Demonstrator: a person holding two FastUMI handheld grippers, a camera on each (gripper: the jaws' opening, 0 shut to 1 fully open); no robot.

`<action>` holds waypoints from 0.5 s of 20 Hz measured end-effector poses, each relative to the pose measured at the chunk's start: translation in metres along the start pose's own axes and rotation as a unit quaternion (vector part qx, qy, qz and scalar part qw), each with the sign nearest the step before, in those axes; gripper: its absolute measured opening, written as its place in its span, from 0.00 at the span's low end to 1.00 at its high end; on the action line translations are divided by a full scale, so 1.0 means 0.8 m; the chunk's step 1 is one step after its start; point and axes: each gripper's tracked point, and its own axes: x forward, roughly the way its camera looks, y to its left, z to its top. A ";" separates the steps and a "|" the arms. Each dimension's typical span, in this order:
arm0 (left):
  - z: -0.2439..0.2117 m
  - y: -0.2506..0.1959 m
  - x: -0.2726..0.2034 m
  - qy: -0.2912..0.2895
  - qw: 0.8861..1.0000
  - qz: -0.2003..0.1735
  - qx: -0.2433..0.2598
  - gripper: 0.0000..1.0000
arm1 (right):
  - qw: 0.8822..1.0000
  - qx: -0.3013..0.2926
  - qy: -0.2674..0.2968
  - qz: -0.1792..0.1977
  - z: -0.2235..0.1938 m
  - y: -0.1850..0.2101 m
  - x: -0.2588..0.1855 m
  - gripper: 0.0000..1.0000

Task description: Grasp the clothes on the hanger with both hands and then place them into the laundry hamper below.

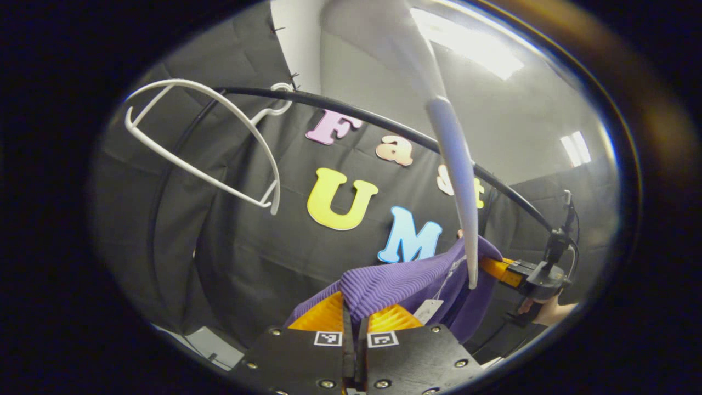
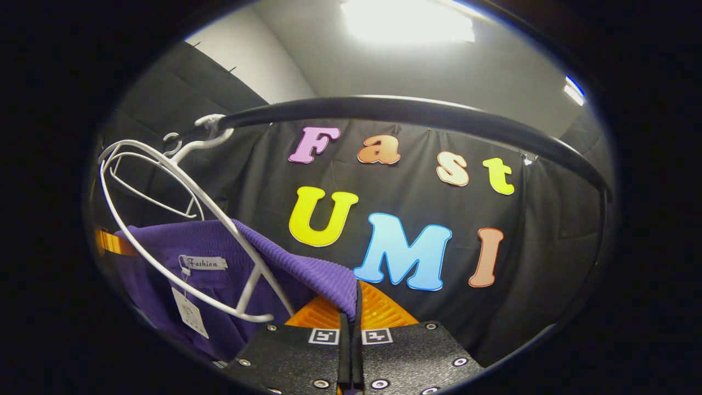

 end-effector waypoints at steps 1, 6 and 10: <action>-0.008 -0.013 -0.007 0.005 1.000 0.002 0.011 0.02 | 1.000 -0.004 0.009 -0.004 -0.014 -0.006 0.001 0.00; -0.054 -0.043 -0.013 0.045 0.999 0.014 0.018 0.01 | 0.998 0.005 0.057 -0.011 -0.067 -0.015 -0.019 0.01; -0.082 -0.041 -0.015 0.079 0.996 0.025 0.019 0.02 | 0.997 0.003 0.081 -0.008 -0.096 -0.022 -0.031 0.01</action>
